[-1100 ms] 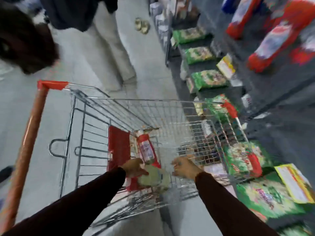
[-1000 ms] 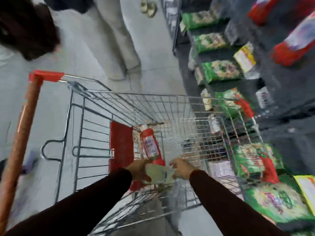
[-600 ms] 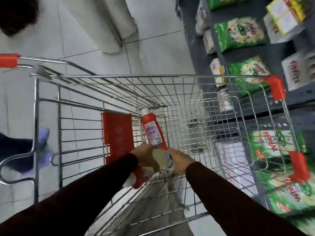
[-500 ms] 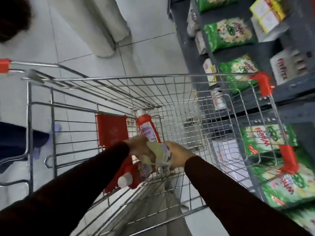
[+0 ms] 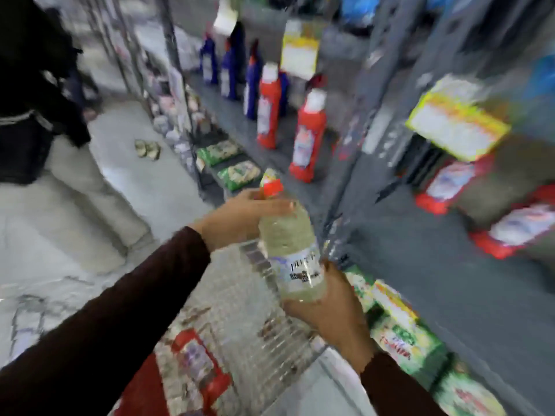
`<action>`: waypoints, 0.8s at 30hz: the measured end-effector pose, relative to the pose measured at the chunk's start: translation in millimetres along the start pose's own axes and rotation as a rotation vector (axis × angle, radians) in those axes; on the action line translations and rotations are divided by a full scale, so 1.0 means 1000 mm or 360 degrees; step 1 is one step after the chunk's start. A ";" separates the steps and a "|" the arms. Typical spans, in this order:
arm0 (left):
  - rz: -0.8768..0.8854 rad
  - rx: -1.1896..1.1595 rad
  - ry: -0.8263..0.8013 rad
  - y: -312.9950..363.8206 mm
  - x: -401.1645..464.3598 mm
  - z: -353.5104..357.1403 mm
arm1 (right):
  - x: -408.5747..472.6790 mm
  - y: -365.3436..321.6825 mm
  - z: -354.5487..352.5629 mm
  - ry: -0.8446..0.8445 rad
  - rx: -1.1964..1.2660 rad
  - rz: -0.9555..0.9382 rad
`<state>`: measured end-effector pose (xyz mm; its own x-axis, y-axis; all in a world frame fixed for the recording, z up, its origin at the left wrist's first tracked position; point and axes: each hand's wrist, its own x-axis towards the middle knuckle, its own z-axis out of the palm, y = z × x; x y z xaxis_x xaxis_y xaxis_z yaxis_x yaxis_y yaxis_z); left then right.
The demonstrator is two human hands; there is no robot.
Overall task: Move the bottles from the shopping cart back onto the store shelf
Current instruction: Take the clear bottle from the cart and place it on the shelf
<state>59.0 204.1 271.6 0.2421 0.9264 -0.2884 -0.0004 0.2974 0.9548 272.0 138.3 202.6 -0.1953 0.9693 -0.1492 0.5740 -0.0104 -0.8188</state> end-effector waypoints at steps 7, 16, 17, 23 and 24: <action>0.0453 -0.0324 -0.0609 0.165 0.001 0.171 | -0.086 -0.077 -0.140 0.0768 0.0071 -0.0040; 0.0971 0.0071 -0.1121 0.324 -0.055 0.355 | -0.187 -0.111 -0.312 0.1485 0.0090 -0.0400; 0.1003 0.0090 -0.1166 0.334 -0.062 0.370 | -0.195 -0.111 -0.324 0.1529 0.0107 -0.0417; 0.1122 0.0191 -0.1379 0.376 -0.093 0.440 | -0.233 -0.118 -0.379 0.1738 0.0093 -0.0551; 0.1129 0.0182 -0.1386 0.379 -0.093 0.443 | -0.233 -0.119 -0.384 0.1745 0.0095 -0.0558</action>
<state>466.1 128.2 692.1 0.8167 0.3878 0.4274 -0.3286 -0.2963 0.8968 554.5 7.6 547.5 0.4765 0.6133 0.6299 0.5805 0.3185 -0.7494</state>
